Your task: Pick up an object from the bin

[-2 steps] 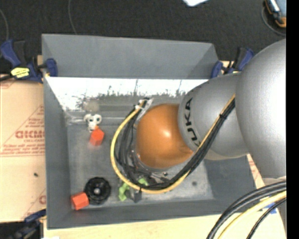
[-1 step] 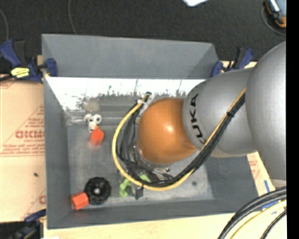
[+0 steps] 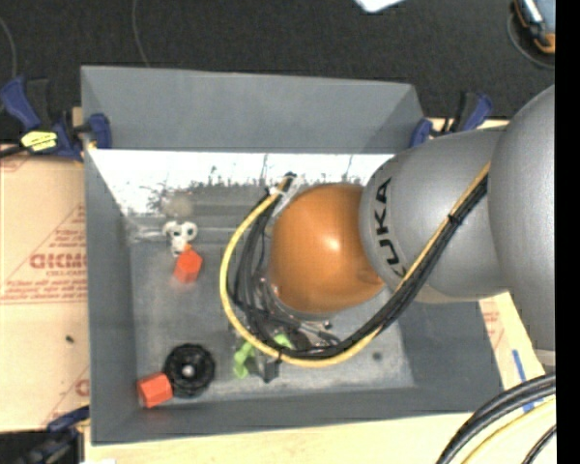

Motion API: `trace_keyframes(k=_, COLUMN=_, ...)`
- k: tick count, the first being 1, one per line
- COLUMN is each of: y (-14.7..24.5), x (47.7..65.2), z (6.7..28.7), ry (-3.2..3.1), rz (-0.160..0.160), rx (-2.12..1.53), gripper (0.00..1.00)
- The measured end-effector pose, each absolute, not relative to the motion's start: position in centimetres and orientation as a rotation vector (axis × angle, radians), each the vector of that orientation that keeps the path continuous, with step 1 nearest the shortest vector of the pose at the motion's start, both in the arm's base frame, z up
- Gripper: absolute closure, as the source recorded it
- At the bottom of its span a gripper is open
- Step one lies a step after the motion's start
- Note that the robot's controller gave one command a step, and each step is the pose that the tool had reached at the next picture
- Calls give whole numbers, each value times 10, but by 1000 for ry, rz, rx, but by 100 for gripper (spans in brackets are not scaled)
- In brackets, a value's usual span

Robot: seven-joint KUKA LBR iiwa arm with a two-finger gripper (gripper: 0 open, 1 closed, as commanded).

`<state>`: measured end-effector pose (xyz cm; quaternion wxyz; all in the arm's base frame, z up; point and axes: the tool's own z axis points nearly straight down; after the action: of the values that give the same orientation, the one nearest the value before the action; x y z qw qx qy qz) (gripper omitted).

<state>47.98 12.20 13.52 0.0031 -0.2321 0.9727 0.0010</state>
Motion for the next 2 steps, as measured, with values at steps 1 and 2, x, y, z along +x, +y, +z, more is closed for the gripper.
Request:
trace_keyframes(k=1, y=122, x=480, z=140, ry=3051, rz=3, rx=-727, gripper=100)
trace_keyframes(k=2, y=122, x=480, z=146, ry=3049, rz=3, rx=-726, gripper=100)
